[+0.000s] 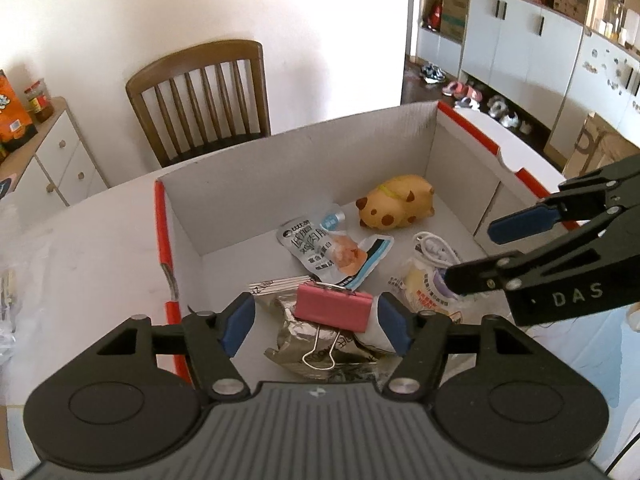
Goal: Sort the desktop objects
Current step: 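Open both tools to drop the binder clip and cable into the box, then withdraw both tools from the box toward the wipe pack and note pad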
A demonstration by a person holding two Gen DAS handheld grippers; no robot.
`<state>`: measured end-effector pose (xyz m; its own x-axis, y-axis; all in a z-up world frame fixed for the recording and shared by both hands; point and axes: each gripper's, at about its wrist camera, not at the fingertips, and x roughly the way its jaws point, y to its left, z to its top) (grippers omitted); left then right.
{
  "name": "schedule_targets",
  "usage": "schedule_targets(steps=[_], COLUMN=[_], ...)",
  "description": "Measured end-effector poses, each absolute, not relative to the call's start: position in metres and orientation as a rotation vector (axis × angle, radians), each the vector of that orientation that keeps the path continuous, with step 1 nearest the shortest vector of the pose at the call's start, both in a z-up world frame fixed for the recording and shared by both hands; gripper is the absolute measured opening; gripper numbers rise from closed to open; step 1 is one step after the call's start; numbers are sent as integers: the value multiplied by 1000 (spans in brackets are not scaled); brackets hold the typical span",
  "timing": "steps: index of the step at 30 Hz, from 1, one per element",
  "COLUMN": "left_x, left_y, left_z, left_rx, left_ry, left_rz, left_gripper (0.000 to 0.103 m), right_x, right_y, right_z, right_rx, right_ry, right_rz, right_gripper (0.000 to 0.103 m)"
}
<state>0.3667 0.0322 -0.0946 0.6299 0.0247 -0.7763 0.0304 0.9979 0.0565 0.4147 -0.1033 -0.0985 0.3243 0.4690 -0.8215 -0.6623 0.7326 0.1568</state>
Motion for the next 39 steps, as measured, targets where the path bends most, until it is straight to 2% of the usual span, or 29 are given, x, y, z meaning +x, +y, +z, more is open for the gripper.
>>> schedule_targets(steps=[2, 5, 17, 20, 22, 27, 31, 39], left_x=[362, 356, 334, 329, 325, 314, 304, 282], left_y=[33, 33, 32, 31, 29, 24, 19, 11], left_z=[-91, -87, -74, -71, -69, -64, -59, -51], left_rx=[58, 51, 9, 1, 1, 16, 40, 68], left_ry=[879, 867, 831, 822, 812, 791, 764, 722], left_rz=[0, 7, -4, -12, -17, -42, -43, -63], left_gripper=[69, 71, 72, 73, 82, 82, 88, 88], right_x=[412, 407, 386, 380, 374, 359, 348, 321], right_y=[-106, -109, -132, -138, -141, -149, -157, -170], right_z=[-94, -89, -69, -63, -59, -52, -48, -40], right_rx=[-219, -212, -159, -143, -137, -133, -121, -122], right_ry=[987, 978, 934, 917, 902, 863, 847, 817], right_rz=[751, 756, 769, 781, 788, 783, 772, 762], right_gripper=[66, 71, 88, 91, 93, 97, 98, 102])
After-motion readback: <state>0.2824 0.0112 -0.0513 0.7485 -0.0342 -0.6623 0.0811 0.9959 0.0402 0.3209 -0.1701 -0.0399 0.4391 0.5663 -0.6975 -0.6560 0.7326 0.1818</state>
